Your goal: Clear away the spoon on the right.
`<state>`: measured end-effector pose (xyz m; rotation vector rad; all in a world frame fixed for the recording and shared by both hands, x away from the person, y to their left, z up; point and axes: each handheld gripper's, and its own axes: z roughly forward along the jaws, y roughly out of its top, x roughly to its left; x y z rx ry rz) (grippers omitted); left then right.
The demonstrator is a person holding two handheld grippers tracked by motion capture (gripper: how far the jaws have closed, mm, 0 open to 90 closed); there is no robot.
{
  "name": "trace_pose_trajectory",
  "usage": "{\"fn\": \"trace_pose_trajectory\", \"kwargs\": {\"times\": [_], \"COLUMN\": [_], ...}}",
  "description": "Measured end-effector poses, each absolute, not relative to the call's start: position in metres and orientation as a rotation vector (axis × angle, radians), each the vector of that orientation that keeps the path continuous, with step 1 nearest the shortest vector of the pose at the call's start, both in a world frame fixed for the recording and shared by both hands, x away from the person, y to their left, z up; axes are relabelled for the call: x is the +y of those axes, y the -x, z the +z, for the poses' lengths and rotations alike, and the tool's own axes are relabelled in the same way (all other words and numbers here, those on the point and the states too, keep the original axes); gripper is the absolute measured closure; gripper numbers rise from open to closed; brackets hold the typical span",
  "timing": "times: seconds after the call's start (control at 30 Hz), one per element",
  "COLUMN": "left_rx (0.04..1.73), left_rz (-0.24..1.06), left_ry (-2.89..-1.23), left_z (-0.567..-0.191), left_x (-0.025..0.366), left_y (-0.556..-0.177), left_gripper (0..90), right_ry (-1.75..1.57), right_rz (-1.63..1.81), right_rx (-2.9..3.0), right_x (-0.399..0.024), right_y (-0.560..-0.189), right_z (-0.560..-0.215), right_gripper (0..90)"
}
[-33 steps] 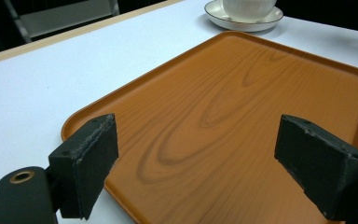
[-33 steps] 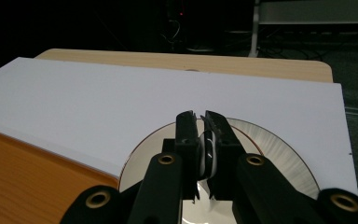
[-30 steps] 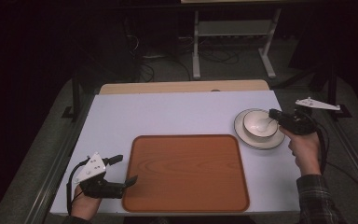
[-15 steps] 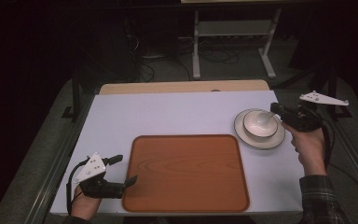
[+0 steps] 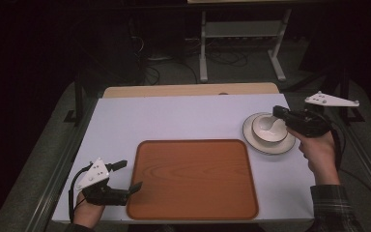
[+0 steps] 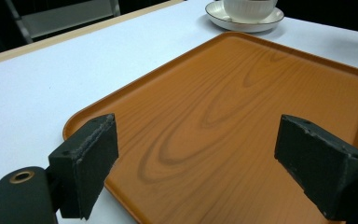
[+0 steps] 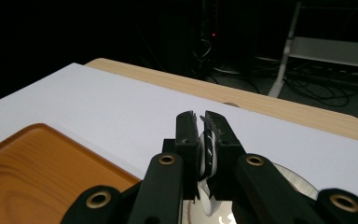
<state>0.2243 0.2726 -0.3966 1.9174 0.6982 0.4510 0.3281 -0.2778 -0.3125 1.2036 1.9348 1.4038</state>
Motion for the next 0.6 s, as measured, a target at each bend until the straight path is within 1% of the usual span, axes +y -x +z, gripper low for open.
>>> {"fn": "trace_pose_trajectory", "kwargs": {"times": [0.33, 0.6], "left_rx": [0.697, 0.697], "left_rz": [0.451, 0.452], "left_ry": [-1.918, -1.918], "left_z": [-0.396, -0.396], "left_x": [0.273, 0.273], "left_y": [-0.224, -0.224], "left_gripper": [12.8, 12.8], "right_ry": [-1.153, -1.097], "right_rz": [1.435, 1.426], "right_rx": [2.019, 2.137], "right_x": [-0.264, -0.242], "right_y": [-0.321, -0.315], "right_z": [-0.313, -0.323], "right_gripper": [83.5, 83.6]}}
